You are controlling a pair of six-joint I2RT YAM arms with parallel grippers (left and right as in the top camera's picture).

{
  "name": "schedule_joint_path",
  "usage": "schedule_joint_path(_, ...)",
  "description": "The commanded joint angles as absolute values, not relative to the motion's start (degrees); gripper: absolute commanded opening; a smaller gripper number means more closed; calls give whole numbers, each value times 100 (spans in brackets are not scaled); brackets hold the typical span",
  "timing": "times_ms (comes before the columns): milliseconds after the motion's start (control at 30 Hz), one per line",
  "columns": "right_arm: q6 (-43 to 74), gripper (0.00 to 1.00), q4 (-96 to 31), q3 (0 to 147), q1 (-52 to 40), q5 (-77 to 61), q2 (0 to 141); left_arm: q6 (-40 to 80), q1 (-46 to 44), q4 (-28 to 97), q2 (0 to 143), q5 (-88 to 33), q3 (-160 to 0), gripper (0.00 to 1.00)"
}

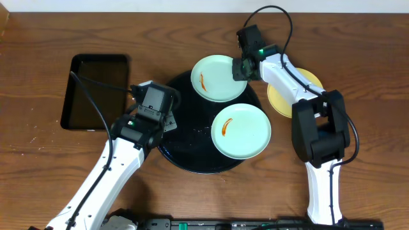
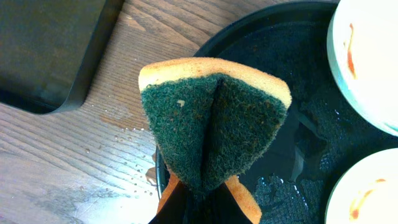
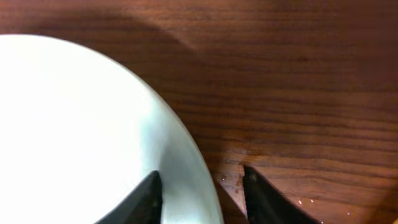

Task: Clean dirty plates on tray and stack at the side
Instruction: 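Move the right gripper to the upper green plate's rim and grip it, then lower the sponge with the left gripper onto the green plate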

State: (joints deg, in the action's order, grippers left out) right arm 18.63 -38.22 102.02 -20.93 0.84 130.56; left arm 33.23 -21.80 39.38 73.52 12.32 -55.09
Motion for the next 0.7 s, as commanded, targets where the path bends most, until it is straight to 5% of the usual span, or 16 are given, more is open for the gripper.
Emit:
schedule_joint_path(0,1809,29,-3948,10232,-2130,-123,13137,3374,-2156,3933,7376,1258,-5572,8)
schedule_joint_path(167,1813,1,-3959,10232,-2130,-318,13137,3376,-2156,3935,7376,1258,-5572,8)
schedule_joint_path(667,1406,1,-4244,10235,-2261,-1358,12090,3374,-2156,3916,7376,1258,-5572,8)
